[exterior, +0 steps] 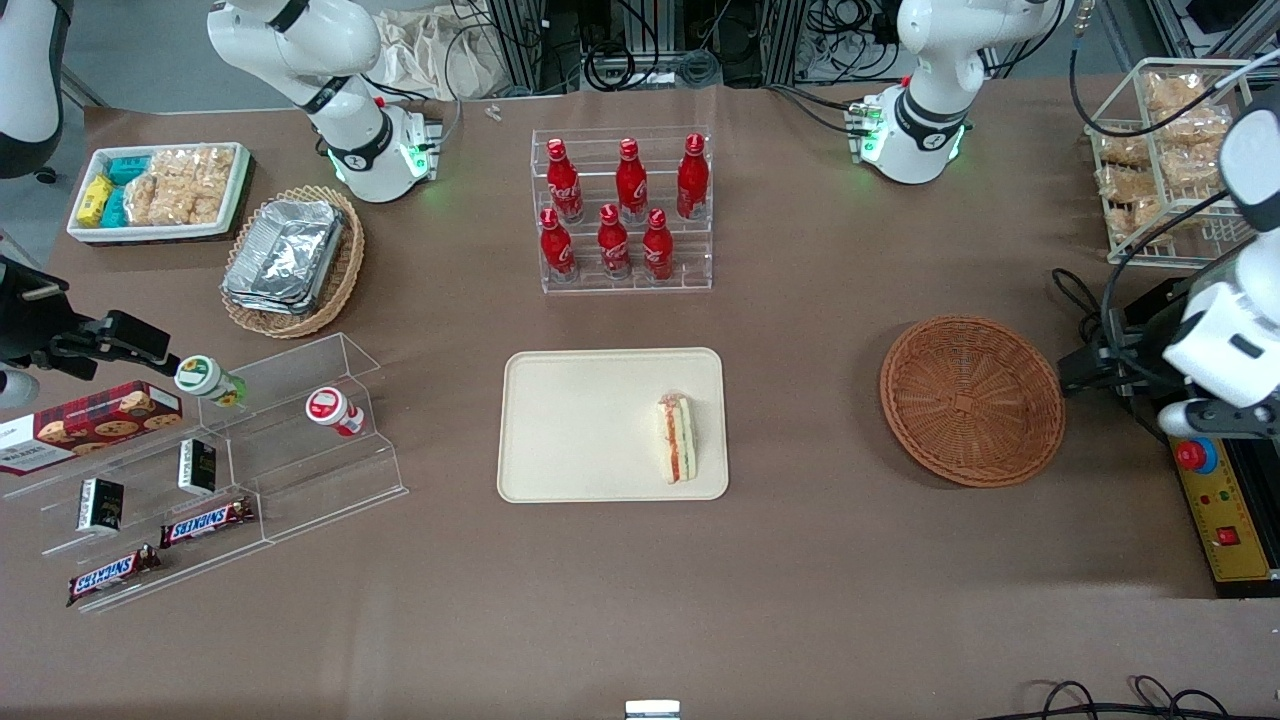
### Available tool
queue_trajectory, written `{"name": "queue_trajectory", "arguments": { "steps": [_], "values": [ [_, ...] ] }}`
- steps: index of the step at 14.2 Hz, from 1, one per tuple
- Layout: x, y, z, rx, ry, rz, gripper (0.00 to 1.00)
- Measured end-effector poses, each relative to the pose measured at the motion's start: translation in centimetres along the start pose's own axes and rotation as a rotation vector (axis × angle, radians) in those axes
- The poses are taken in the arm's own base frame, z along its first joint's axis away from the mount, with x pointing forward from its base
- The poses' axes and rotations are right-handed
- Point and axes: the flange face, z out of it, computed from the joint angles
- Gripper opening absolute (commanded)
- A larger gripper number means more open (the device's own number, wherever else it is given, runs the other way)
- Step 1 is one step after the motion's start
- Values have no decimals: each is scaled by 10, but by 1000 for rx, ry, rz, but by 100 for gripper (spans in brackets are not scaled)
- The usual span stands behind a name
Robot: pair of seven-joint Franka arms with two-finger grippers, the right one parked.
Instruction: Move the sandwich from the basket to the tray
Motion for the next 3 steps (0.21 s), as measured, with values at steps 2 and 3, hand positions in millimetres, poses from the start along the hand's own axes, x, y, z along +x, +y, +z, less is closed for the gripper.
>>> {"name": "queue_trajectory", "arguments": {
  "steps": [2, 3],
  "values": [
    [-4, -8, -1, 20, -3, 12, 100],
    [-4, -6, -1, 24, -3, 19, 100]
  ]
}}
